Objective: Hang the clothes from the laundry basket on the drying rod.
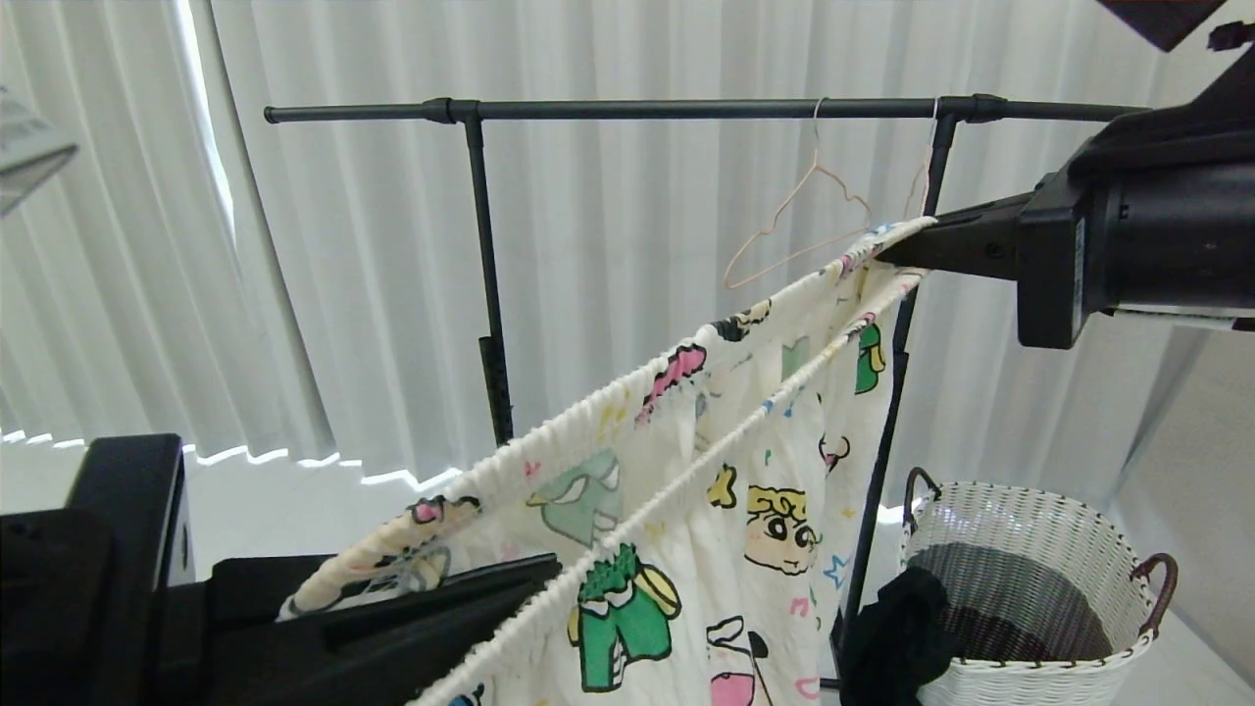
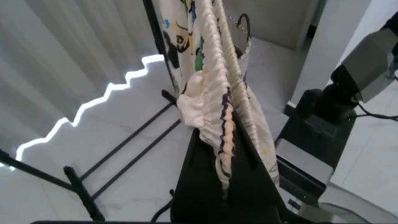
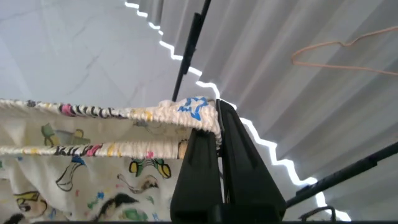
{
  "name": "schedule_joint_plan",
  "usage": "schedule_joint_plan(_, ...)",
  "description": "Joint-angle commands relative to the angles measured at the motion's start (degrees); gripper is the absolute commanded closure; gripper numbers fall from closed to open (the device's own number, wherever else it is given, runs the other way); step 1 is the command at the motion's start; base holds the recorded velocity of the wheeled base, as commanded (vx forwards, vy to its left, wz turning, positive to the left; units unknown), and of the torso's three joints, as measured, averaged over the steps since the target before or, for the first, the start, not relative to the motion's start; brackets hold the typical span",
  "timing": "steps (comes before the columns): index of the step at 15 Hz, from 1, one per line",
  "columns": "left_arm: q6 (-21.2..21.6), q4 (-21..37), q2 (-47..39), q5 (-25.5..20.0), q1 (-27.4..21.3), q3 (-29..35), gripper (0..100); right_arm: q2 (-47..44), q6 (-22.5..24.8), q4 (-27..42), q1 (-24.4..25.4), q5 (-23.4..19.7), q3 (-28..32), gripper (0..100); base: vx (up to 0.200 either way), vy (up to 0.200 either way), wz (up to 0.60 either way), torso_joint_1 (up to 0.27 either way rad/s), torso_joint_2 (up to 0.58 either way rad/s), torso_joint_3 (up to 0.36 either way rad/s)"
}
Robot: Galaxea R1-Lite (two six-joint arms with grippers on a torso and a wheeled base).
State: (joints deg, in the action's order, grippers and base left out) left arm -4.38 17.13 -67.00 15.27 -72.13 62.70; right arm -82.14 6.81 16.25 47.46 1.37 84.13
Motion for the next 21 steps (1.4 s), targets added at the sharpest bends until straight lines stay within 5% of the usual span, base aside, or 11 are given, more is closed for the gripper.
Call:
schedule_joint_plan(1, -0.02, 0.01, 0.11, 0.19, -0.11, -0.21, 100, 2.42, -0.05, 1.86, -0.08, 0.48, -0.28, 100, 0.0, 0.0, 0.0, 0.0, 0.0, 0.0)
schedule_joint_plan(5, 0.69, 0.01, -4.72, 9.51, 6.83, -0.03, 100, 12.0, 0.04, 17.5, 0.0, 3.12, -0.28, 100, 0.0, 0.0, 0.0, 0.0, 0.0, 0.0)
schedule_joint_plan(7, 0.51, -0.08, -11.49, 12.06, 9.99, 9.11, 100, 16.4, 4.35, 25.41, 2.55, 1.62, -1.69, 100, 0.0, 0.0, 0.0, 0.0, 0.0, 0.0)
schedule_joint_plan(10, 0.77, 0.01, -16.94, 15.75, 9.91, 16.76, 100, 16.84, 6.37, 24.88, 2.9, 1.45, -3.62, 100, 0.0, 0.0, 0.0, 0.0, 0.0, 0.0)
schedule_joint_plan(21, 0.77, 0.01, -10.87, 17.68, 9.82, 9.37, 100, 14.9, 6.11, 14.78, 0.71, 2.15, -4.76, 100, 0.0, 0.0, 0.0, 0.0, 0.0, 0.0)
